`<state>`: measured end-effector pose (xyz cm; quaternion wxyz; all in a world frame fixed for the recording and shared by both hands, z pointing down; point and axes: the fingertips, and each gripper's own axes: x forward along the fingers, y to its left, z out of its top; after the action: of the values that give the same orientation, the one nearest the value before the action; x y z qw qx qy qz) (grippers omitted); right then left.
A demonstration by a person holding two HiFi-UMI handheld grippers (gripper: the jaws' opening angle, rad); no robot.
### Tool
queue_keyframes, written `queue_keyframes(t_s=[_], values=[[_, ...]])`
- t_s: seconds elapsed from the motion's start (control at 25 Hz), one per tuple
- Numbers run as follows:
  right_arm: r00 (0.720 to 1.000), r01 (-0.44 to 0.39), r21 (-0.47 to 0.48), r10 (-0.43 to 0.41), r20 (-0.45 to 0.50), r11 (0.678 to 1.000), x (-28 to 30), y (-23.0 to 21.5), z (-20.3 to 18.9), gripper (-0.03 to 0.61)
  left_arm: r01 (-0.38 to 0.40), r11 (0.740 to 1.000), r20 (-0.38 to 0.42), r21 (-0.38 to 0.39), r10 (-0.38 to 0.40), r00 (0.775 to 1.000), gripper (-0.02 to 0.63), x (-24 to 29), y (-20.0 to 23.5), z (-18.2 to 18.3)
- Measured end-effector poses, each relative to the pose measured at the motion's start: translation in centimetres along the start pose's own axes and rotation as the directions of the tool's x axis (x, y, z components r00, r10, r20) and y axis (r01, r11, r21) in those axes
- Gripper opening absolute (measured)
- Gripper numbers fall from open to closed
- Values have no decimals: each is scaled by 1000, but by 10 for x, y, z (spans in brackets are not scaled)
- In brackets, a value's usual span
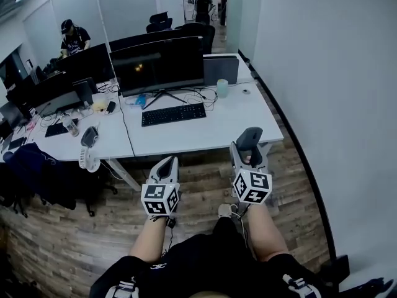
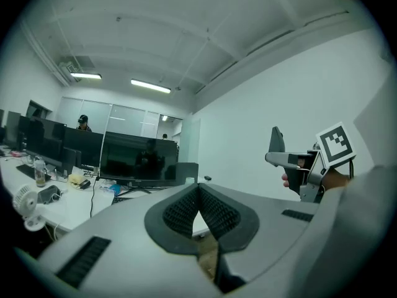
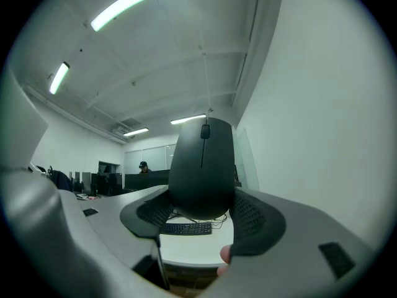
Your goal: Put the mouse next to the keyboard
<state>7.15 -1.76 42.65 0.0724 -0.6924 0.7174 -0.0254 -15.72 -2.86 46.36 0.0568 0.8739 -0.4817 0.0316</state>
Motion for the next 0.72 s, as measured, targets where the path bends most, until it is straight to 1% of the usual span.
queue_keyframes(t_s=[0.16, 0.32, 0.44, 0.56, 0.72], values=[[1000, -9, 8, 9, -16, 1000, 52, -22, -12, 305, -13, 1000, -9, 5, 14, 1000, 12, 52, 13, 0], [999, -31, 21, 32, -34, 999, 120, -44, -22, 305, -36, 999, -18, 13, 36, 999, 12, 116, 30, 5], [997, -53, 16, 54, -48, 998, 173, -61, -20, 305, -54, 998, -24, 24, 54, 998, 12, 165, 39, 18], [994, -90, -1, 89, -58, 996, 226, -75, -16, 305, -82, 997, -10, 4, 82, 997, 12, 215, 51, 36], [988, -134, -10, 133, -75, 991, 293, -95, -13, 305, -109, 994, -12, -3, 109, 994, 12, 275, 63, 49]])
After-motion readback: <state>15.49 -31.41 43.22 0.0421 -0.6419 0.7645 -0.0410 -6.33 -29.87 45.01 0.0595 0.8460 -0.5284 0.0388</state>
